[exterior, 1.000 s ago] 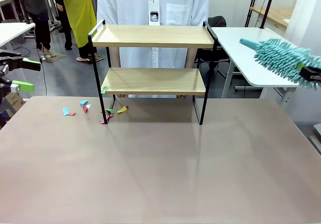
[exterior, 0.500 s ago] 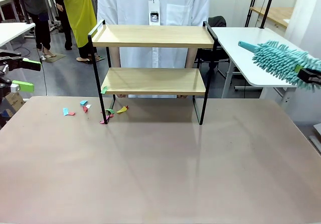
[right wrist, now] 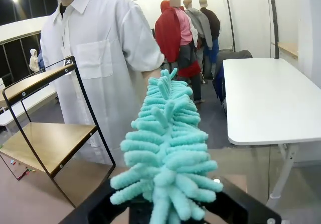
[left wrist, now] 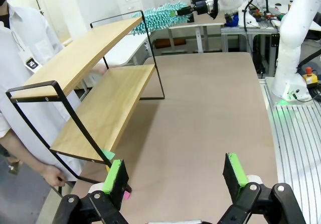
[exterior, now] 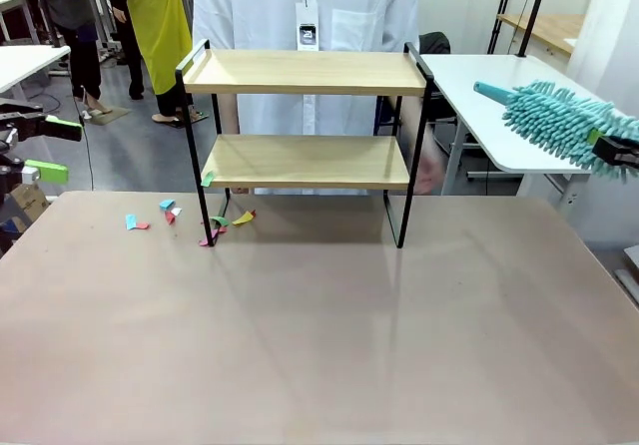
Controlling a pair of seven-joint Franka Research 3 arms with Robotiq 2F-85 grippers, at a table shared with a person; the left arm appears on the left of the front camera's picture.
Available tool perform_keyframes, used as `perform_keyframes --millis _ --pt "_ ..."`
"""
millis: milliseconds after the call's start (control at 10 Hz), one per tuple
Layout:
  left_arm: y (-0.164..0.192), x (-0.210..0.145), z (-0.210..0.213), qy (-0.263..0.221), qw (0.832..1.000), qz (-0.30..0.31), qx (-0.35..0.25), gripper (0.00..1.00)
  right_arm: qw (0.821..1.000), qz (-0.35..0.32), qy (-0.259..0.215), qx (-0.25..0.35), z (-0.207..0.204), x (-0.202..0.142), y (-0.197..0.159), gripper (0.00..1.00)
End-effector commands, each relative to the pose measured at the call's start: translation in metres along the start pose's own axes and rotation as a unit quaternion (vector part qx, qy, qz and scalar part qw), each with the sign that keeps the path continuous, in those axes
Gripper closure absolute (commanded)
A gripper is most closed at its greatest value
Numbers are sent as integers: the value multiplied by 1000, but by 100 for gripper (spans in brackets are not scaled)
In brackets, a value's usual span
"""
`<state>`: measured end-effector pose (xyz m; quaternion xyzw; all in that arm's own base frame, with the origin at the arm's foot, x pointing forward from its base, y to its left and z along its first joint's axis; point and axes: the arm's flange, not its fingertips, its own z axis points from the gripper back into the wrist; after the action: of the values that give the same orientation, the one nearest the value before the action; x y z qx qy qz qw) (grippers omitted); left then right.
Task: Clean the shelf.
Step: Hand the Duster back to the human.
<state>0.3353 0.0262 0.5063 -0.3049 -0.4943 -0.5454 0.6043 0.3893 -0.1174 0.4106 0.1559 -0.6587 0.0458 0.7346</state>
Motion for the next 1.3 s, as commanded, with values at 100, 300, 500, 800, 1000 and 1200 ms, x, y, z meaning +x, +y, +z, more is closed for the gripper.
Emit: perform_keyframes --millis 100,300,500,800,1000,1200 --pt "1 3 0 -16 1000 -4 4 0 1000 4 -3 -3 1 3 1 83" --pt "1 3 0 -16 1000 -4 4 0 1000 4 -3 -3 1 3 1 83" --pt "1 3 0 -16 1000 -4 4 0 1000 4 -3 -3 1 3 1 83" --pt "1 3 0 -16 1000 -4 4 0 1000 4 -3 -3 1 3 1 83" --pt "1 3 0 -16 1000 -4 4 0 1000 -4 2 0 4 1 1 25" --pt "1 3 0 -16 1000 -4 4 0 1000 -16 -4 6 9 13 1 0"
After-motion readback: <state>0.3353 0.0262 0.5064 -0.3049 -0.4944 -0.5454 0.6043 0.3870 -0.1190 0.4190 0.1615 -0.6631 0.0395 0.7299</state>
